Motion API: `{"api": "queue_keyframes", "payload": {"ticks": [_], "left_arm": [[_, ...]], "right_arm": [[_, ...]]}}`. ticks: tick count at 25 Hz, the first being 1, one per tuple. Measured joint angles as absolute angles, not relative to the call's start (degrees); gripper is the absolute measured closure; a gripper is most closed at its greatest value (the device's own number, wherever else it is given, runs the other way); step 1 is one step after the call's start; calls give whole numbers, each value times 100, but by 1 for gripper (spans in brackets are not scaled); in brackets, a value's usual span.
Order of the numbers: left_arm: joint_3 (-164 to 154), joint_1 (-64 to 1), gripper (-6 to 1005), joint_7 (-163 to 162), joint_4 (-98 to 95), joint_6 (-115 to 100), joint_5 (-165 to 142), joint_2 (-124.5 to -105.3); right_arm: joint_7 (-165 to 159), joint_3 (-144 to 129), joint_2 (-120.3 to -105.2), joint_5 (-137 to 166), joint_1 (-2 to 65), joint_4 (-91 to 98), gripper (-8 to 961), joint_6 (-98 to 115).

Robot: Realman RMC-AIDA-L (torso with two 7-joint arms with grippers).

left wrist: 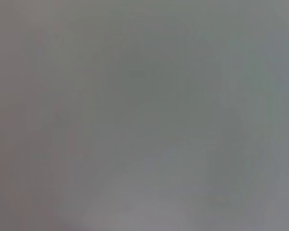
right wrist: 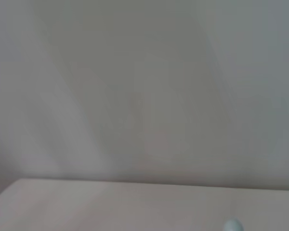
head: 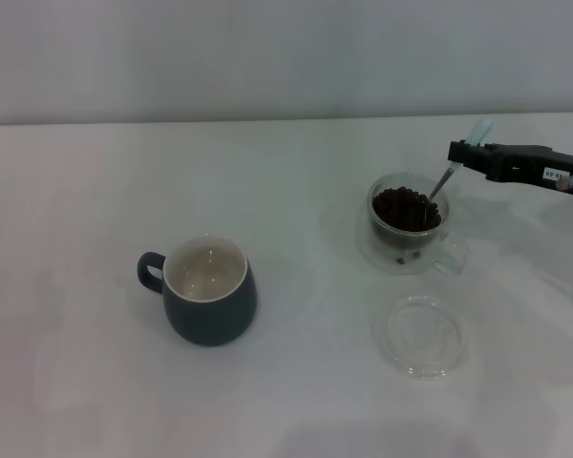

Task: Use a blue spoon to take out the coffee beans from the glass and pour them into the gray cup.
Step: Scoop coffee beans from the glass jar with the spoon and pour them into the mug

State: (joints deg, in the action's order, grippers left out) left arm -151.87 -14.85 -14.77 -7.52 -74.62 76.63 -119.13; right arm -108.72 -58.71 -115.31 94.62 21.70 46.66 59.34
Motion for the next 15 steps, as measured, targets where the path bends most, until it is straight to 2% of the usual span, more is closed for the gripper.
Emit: {"api": "queue_keyframes", "payload": {"ticks": [15], "left_arm": [[-15190,-1483,238,-1477,-755,-7462,7664,-11909]], "right_arm": [[-11949,-5800,-11522,9110,2174,4221,818,5611]]}}
